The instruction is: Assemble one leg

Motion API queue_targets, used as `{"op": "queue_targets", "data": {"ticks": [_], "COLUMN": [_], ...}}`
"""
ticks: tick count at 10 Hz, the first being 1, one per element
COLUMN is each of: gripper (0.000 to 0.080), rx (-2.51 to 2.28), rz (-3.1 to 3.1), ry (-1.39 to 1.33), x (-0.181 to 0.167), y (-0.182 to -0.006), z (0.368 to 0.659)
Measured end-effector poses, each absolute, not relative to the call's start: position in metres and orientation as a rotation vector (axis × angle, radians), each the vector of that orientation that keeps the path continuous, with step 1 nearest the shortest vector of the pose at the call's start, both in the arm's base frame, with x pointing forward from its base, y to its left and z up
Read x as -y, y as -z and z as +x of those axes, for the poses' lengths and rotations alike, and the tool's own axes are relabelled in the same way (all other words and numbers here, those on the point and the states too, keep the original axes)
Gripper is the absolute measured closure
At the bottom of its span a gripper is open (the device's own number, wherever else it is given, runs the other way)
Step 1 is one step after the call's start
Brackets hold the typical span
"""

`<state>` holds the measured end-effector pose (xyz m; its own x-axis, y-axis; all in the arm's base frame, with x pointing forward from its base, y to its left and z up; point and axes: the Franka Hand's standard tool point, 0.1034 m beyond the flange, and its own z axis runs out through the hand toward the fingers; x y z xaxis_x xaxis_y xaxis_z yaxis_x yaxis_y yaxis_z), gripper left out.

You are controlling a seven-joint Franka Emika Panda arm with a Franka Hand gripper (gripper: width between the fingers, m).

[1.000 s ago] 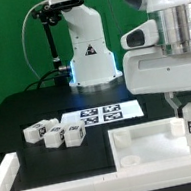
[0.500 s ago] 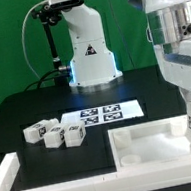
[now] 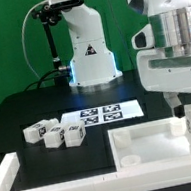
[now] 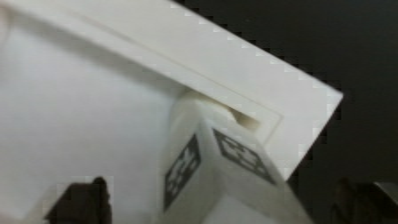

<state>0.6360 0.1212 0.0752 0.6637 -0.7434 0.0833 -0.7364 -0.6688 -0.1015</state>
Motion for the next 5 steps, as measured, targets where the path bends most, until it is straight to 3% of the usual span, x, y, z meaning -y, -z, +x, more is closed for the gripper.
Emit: {"op": "queue_targets", "data": {"ticks": [4,5], "gripper": [0.0150,0.0150], "rx": [-0.871,-0.595], "rz": [-2.970,-3.054], "ry": [0.192,0.206], "x": [-0.1227,-0.1215], "y": [-0.0749,-0.0748], "z": [0.6349,0.6367]}}
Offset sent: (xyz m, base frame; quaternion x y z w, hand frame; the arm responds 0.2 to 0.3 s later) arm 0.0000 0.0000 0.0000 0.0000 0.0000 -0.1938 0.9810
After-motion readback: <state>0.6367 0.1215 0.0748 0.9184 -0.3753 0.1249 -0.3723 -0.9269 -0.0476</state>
